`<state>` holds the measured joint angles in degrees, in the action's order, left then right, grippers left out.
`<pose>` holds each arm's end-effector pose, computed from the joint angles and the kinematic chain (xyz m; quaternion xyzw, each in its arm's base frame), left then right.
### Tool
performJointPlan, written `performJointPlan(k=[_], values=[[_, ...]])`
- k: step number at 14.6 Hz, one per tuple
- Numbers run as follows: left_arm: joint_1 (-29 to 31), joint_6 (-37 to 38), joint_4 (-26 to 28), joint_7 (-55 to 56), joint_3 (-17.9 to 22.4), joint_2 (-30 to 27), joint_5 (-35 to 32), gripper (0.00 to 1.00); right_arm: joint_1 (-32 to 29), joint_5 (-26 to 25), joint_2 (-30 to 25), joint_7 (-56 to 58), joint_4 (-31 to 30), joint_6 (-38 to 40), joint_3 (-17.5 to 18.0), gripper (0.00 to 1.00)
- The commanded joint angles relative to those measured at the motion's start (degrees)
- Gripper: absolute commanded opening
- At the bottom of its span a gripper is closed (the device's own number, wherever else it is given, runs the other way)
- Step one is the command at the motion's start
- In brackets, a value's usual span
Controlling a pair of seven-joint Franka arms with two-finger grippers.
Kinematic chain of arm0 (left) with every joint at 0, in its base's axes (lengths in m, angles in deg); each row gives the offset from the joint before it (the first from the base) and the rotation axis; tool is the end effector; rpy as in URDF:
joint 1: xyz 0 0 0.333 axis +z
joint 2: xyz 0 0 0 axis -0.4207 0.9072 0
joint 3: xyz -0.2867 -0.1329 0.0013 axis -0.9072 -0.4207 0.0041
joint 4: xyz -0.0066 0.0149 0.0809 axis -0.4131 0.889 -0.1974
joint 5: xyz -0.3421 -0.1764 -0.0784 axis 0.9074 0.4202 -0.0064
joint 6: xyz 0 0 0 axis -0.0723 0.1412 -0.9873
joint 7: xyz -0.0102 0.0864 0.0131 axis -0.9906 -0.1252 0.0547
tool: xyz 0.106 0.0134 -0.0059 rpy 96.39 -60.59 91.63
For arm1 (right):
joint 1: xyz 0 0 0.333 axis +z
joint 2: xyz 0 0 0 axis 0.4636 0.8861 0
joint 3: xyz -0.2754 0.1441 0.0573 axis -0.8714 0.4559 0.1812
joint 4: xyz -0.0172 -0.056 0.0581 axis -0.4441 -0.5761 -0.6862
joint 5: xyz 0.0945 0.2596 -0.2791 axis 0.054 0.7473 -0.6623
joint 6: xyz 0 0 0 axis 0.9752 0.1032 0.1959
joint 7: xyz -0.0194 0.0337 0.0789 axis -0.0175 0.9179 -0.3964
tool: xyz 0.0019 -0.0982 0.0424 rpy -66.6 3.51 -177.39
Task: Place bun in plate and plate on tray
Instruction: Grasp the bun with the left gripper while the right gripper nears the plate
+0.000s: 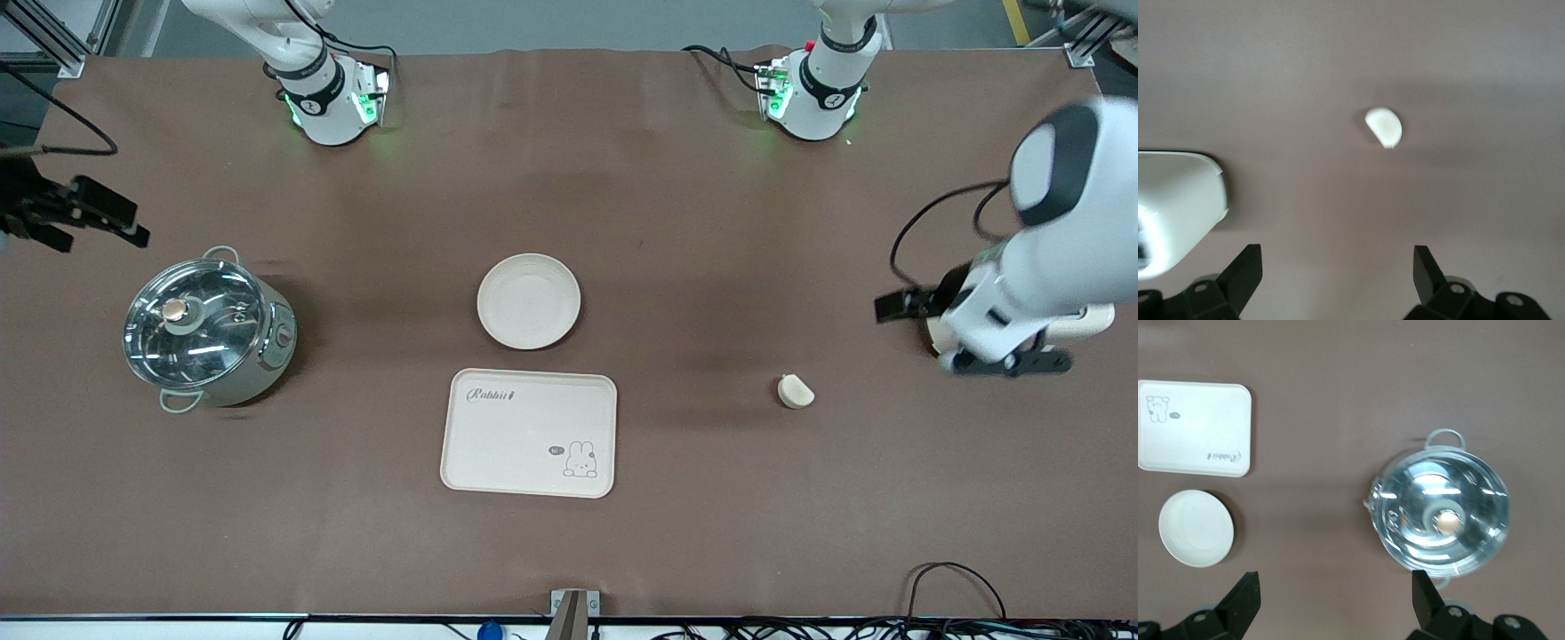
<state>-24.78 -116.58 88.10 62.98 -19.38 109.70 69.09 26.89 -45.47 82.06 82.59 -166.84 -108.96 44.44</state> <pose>0.6402 -0.0774 0.4425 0.9962 0.0268 -0.0829 0.0072 0.5690 0.0052 0.6271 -0.9987 -0.0049 -0.0092 0.0497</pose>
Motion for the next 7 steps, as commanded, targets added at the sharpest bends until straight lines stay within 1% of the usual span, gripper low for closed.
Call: performJointPlan(k=[1, 3, 4, 5, 7], values=[[-0.10, -6.19, 1.23, 4.81, -0.18, 4.83, 1.02, 1.00, 2.47, 1.24, 1.28, -4.24, -4.46, -5.46, -0.02, 1.00], [-0.27, -8.57, 1.50, 9.11, -0.18, 7.91, 1.02, 1.00, 4.75, 4.31, 1.37, -8.89, -9.98, -11.68, -0.02, 1.00], [-0.27, -10.59, 2.37, 11.40, -0.18, 8.71, 1.02, 1.00, 6.59, 4.41, 1.46, -10.66, -11.84, -14.50, -0.02, 1.00], [-0.19, -12.52, 3.86, 12.90, -0.18, 9.15, 1.02, 1.00, 8.18, 4.32, 2.15, -12.07, -12.73, -16.01, -0.10, 1.00], [-0.18, -16.74, 6.93, 15.71, -0.18, 9.51, 1.02, 1.00, 9.85, 4.32, 4.70, -14.09, -12.83, -16.63, -0.02, 1.00]])
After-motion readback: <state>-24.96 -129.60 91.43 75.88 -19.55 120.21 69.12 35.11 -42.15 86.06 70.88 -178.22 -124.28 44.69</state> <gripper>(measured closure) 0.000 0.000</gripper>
